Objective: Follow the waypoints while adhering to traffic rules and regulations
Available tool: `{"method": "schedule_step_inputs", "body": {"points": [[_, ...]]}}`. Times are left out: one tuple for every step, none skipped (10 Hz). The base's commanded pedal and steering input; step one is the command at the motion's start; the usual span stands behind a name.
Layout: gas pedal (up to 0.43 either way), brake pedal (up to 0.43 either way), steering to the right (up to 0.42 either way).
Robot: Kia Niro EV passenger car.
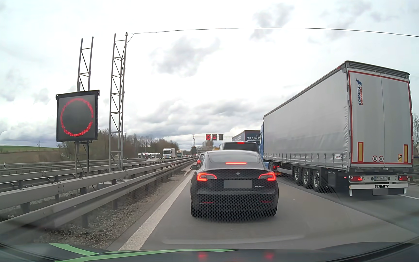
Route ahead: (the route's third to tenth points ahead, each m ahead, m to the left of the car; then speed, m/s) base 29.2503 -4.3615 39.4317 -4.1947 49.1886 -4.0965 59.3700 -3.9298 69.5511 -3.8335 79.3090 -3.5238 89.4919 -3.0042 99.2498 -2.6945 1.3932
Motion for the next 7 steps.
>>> {"method": "schedule_step_inputs", "body": {"points": [[0.0, 0.201, -0.003], [0.0, 0.201, -0.003], [0.0, 0.201, -0.003], [0.0, 0.201, -0.003], [0.0, 0.195, -0.003], [0.0, 0.201, -0.003], [0.0, 0.201, -0.003]]}}
